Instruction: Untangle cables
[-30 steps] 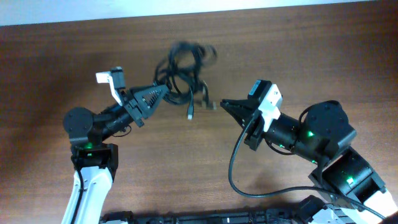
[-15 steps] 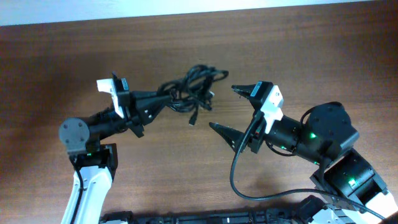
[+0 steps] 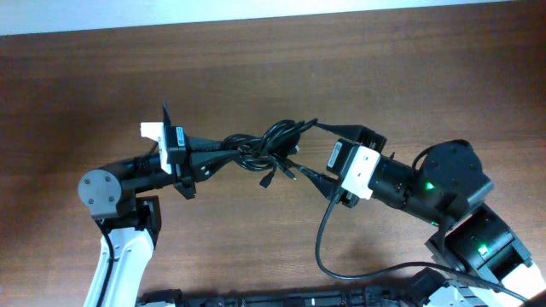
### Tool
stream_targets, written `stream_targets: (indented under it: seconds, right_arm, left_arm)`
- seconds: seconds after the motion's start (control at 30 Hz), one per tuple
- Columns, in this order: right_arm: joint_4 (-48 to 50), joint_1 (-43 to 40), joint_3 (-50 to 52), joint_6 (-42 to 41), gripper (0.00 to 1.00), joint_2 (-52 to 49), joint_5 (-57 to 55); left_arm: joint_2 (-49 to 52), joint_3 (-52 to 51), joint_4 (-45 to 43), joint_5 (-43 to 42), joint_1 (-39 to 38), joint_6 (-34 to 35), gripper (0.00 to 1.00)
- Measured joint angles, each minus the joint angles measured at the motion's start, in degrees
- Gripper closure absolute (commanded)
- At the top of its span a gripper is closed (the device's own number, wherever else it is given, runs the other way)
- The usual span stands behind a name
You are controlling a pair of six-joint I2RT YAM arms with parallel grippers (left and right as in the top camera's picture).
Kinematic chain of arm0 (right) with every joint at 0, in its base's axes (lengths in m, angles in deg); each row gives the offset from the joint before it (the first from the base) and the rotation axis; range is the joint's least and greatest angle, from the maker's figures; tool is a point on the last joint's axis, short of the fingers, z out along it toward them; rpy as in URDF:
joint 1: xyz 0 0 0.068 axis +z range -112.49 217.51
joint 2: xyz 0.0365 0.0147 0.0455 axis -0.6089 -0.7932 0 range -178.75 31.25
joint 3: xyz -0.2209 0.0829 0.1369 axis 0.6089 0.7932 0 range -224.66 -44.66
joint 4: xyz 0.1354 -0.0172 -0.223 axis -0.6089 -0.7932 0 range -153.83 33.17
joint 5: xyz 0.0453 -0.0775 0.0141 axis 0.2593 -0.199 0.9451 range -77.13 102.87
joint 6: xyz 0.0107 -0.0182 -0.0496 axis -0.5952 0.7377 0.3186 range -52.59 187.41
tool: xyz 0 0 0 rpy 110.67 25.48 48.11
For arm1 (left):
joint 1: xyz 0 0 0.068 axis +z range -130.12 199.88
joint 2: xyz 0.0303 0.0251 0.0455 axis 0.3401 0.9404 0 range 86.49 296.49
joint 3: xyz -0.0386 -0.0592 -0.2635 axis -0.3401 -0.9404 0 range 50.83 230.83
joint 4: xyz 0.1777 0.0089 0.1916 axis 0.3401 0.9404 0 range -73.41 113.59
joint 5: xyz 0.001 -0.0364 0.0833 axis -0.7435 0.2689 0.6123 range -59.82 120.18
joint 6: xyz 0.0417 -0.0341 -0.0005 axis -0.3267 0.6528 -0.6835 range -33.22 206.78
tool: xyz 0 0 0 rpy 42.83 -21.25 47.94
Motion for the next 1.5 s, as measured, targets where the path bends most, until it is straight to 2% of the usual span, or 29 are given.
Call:
stream_targets:
  seconds: [0.23,0.33,0.43,0.6,0.63,0.67,0.73,0.77,0.8,0.83,0.87,0.97,1.07,1.1,1.13,1.23,1.33,1.5]
  right_arm:
    - [2.67,0.0,0.0,1.16,0.37,0.66,0.0]
    - [4.87,0.0,0.0,3.21,0.3,4.0,0.63]
    - [6.6,0.0,-0.02,5.01,0.32,5.16,1.14]
    - [7.58,0.0,-0.04,6.23,0.39,3.43,1.4]
    - [7.61,0.0,-0.04,6.25,0.43,2.73,1.75]
    - [7.61,0.0,-0.04,6.27,0.58,2.1,1.97]
    - [7.76,0.0,-0.04,6.29,0.96,0.17,2.23]
    - [7.54,0.0,-0.04,6.45,0.96,-0.37,2.43]
    - [7.48,0.0,-0.04,6.34,0.96,-0.46,2.56]
    - [7.5,0.0,-0.04,6.25,0.96,-0.46,2.58]
    - [7.32,0.0,-0.04,6.08,0.96,-0.44,2.58]
    - [5.14,0.0,-0.04,3.23,0.96,-0.57,1.79]
    - [5.81,0.0,-0.04,-6.05,0.96,-0.57,-4.72]
    - [6.29,0.0,-0.04,-11.19,0.96,-0.57,-6.91]
    - [6.29,0.0,-0.04,-12.72,0.96,-0.59,-8.17]
    - [6.43,0.0,-0.04,-15.02,0.96,-0.59,-9.2]
    - [6.43,0.0,-0.04,-16.22,0.96,-0.61,-9.81]
    - [6.45,0.0,-0.04,-16.22,0.96,-0.61,-8.66]
  left_arm:
    - [0.0,0.0,-0.02,2.08,0.0,-1.33,1.0]
    - [0.0,0.0,-0.66,2.54,0.0,-3.56,1.0]
    - [-0.02,0.0,-3.48,2.86,0.0,-4.96,1.0]
    - [0.0,0.0,-4.09,2.84,-0.39,-5.11,1.0]
    - [0.0,0.0,-4.81,2.97,-1.01,-5.09,1.0]
    - [0.0,0.0,-5.38,3.02,-1.73,-5.09,1.0]
    - [0.0,0.0,-5.81,3.02,-3.5,-5.11,1.0]
    - [0.0,0.0,-5.84,3.04,-3.85,-5.09,0.91]
    - [0.0,0.0,-5.84,3.54,-3.89,-5.09,0.77]
    - [0.0,0.0,-5.81,4.17,-3.89,-5.16,0.46]
    - [0.0,0.0,-5.75,5.25,-3.89,-4.79,0.01]
    - [-0.02,0.0,-5.99,8.48,-3.96,-5.05,0.01]
    - [-0.02,0.0,-5.38,10.08,-3.93,-3.98,0.01]
    - [-0.02,0.0,-6.01,10.6,-3.96,-2.86,0.01]
    - [-0.02,0.04,-9.11,10.56,-3.96,-1.77,0.01]
    - [-0.17,0.24,-17.66,9.88,-6.12,0.13,0.05]
    - [-0.33,0.24,-19.15,9.66,-10.32,1.38,0.01]
    - [-0.33,0.24,-19.34,11.54,-14.12,1.79,0.01]
